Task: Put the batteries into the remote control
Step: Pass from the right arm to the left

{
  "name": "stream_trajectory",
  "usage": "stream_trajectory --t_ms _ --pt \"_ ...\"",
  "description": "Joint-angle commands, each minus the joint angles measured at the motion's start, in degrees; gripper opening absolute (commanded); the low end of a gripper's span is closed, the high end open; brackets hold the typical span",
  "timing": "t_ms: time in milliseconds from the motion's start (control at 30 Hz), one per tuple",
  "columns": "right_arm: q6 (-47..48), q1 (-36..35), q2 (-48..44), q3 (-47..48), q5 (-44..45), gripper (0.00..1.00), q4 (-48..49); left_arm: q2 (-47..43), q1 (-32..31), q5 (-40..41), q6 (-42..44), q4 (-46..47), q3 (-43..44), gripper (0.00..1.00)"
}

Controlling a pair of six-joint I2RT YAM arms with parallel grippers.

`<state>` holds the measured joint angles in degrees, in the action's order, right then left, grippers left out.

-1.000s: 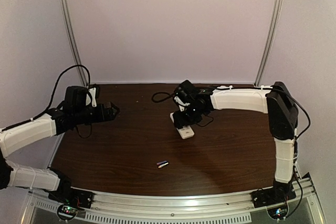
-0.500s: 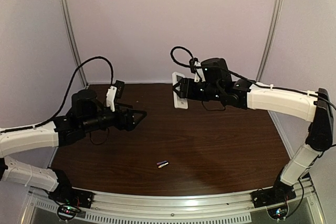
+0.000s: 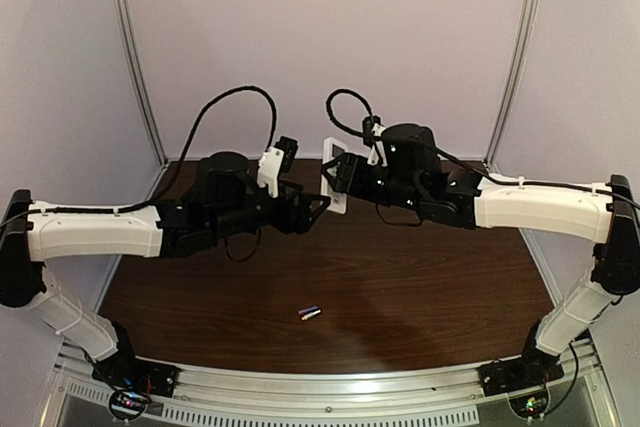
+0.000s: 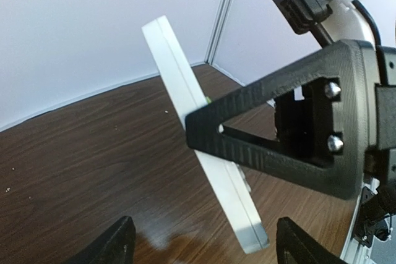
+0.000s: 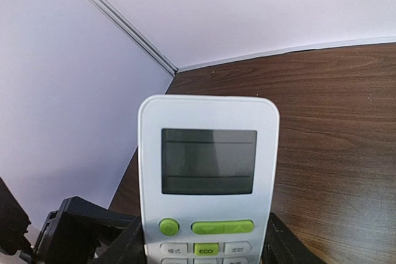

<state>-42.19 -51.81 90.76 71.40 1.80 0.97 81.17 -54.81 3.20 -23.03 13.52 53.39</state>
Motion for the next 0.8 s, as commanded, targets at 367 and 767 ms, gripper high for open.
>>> stream_trajectory --t_ms 367,767 --pt "-1.9 -1.8 -2.7 -2.3 3.7 0.41 5.2 8.0 0.0 3.6 -2.5 -2.1 8.7 0.52" --pt "-0.6 -1.8 -4.1 -3.6 3.9 0.42 6.5 11.1 0.0 1.7 -2.6 -2.1 10.9 0.36"
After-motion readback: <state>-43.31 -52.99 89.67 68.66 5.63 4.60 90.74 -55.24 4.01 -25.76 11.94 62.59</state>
